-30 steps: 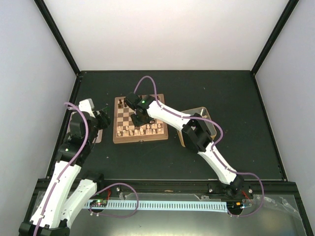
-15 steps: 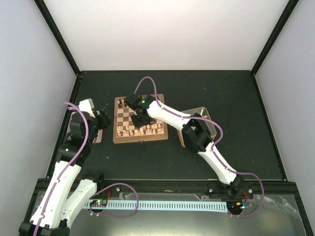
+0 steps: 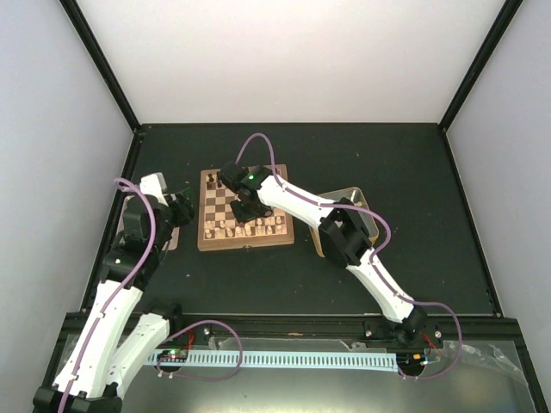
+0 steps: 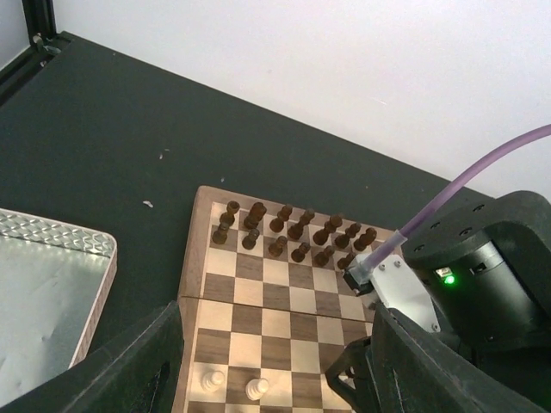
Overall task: Set up the chess pieces on the board
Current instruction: Place the chess piece on the chessboard, then pick up the chess piece from the storage box, then place the chess piece on the chessboard.
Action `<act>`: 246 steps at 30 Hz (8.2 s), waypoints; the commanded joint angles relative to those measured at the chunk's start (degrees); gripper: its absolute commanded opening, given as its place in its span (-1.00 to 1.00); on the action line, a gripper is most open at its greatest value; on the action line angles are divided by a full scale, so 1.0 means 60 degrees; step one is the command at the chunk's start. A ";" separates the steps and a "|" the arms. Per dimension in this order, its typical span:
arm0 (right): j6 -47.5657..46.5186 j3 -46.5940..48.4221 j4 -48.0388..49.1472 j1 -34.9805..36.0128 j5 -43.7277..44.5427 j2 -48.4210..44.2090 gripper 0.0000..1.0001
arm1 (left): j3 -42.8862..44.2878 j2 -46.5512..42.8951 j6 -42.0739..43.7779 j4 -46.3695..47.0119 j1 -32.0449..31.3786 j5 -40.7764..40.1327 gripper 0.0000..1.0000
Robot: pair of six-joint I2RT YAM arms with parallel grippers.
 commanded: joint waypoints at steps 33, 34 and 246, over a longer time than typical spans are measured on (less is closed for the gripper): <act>0.1029 -0.8105 0.4671 -0.1651 -0.0057 -0.6392 -0.49 | 0.3399 0.8464 0.0733 -0.2764 -0.0676 0.1837 -0.16; 0.1032 -0.8134 0.4682 -0.1651 -0.0044 -0.6409 -0.49 | 0.3462 0.8628 0.0769 -0.2877 -0.0706 0.1796 -0.19; 0.1839 -0.9031 0.6979 -0.1636 -0.4185 -0.7960 -0.97 | -0.1449 0.3090 -0.6655 0.3861 0.0119 0.6764 0.13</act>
